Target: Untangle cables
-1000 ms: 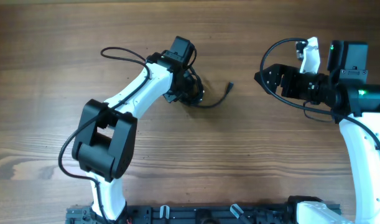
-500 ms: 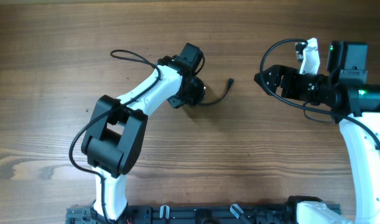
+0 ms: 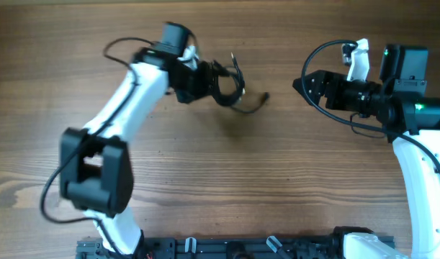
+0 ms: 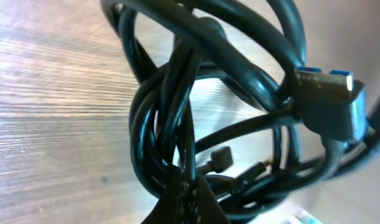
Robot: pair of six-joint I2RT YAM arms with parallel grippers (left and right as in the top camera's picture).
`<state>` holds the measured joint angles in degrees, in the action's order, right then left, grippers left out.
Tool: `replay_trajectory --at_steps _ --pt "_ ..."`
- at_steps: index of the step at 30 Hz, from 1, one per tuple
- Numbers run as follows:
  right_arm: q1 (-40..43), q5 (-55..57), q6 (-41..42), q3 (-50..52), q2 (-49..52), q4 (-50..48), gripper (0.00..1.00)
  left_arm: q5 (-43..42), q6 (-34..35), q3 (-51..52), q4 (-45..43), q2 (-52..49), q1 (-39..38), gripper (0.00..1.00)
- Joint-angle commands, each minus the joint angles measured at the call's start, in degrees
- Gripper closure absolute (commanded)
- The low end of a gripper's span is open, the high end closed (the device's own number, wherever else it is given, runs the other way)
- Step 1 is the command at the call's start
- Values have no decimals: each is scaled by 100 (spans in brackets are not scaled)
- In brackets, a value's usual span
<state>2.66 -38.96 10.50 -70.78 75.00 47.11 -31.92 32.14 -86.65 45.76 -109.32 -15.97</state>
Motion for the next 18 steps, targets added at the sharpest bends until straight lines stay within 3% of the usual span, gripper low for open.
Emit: replay_trajectory --at_steps 1,3,9,12,18 --pt "-260 -398 245 -120 66 -299 6 -2433 -997 -144 107 216 295 96" --pt "-675 -365 433 -120 66 -673 9 -2859 -1309 -144 120 216 341 96" --pt "-1897 1167 925 -120 66 -1486 12 -2850 -1569 -144 96 216 332 96" --pt "-2194 2024 927 -120 146 -1622 15 -2850 -1569 -144 98 216 271 96" --pt "-2269 2264 901 -120 857 -1622 28 -2717 -1563 -144 72 216 -70 96"
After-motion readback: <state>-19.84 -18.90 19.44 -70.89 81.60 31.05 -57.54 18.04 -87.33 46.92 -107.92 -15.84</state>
